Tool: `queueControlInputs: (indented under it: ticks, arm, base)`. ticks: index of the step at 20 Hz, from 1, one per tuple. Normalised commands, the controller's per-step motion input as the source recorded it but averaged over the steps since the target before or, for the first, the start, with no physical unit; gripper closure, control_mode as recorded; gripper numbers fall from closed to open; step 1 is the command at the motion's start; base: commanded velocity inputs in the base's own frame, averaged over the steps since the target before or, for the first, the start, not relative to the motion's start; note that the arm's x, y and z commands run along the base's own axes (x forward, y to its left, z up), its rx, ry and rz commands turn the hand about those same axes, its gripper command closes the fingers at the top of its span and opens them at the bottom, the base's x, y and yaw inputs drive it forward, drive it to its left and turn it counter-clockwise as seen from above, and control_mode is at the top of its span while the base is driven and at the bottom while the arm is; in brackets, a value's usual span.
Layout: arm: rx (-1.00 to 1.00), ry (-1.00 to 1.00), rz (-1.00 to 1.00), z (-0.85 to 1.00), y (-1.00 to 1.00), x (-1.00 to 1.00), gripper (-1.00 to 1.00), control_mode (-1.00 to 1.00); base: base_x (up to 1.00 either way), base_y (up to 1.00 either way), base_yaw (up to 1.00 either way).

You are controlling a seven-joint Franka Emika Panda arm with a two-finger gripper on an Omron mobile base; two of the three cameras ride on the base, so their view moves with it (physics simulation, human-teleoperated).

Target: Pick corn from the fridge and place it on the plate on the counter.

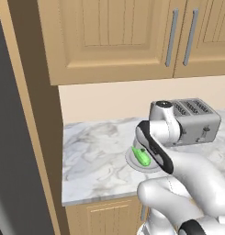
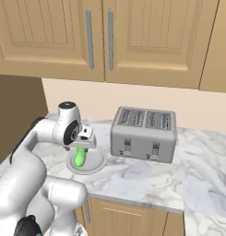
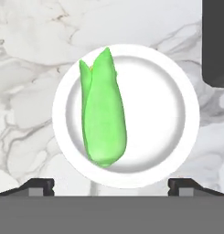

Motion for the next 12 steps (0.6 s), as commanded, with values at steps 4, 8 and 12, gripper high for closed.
queueControlInputs:
  ticks: [4,8,12]
  arm:
    - [-0.06,0.0,0.0,0.89,0.14,-0.56,-1.0,-1.0]
    - [-0.03,0.0,0.0,0.77,0.06,-0.92,-1.0,-1.0]
    - [-0.01,-0.02,0.0,0.55,0.14,-0.83,-1.0,-1.0]
  base:
    - [0.0,0.0,0.0]
    - [0.0,0.0,0.0]
    - [0.0,0.0,0.0]
